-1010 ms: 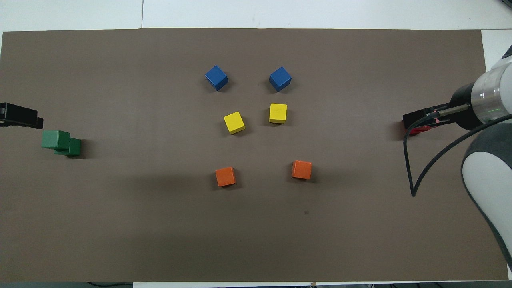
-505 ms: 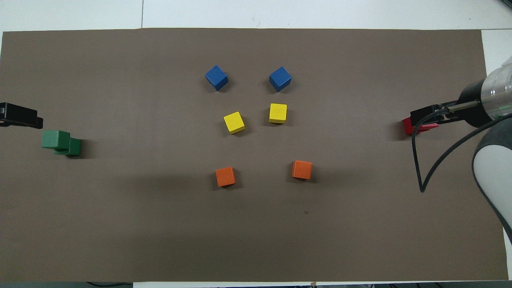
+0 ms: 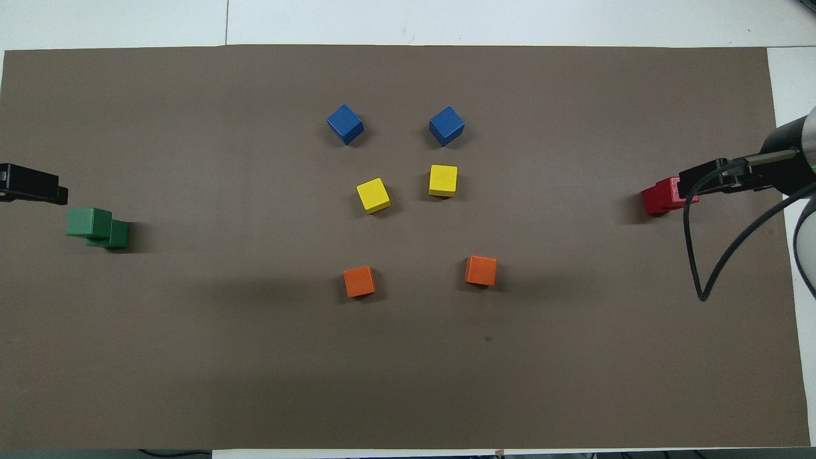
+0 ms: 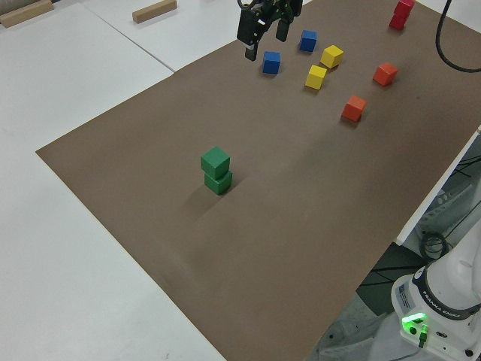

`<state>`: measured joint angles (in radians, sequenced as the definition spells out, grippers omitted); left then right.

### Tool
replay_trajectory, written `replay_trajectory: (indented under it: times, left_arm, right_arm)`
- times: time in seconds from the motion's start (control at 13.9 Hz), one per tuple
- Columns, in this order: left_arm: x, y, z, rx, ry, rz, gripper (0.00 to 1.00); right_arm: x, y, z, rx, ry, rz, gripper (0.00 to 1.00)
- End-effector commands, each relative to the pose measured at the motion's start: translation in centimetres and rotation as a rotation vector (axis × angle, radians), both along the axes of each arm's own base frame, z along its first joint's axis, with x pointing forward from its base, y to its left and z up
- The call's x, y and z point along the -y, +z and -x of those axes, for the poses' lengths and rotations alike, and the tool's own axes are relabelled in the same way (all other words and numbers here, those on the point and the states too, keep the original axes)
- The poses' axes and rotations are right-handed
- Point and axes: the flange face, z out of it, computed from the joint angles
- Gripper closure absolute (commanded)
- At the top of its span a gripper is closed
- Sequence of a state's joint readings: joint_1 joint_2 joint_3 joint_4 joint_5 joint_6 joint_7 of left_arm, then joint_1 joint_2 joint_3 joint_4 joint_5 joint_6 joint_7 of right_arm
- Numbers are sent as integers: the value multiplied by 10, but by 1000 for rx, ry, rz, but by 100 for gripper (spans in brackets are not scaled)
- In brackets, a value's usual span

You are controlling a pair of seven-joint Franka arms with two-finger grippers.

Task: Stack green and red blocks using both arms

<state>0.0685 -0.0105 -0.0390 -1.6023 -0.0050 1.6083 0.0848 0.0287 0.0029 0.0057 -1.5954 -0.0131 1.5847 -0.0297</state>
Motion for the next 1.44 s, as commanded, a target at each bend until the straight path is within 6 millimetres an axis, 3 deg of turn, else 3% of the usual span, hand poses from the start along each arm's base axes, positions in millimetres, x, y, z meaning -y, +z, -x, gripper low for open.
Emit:
replay_trajectory:
  times: [0.0,1.37]
  left_arm:
    - [0,5,0,14,0,-24,0]
    - [0,6,0,15,0,-24,0]
  right_arm:
    - [8,0,6,-53,-27,20,0]
    - [11,2,14,-82,-26,16,0]
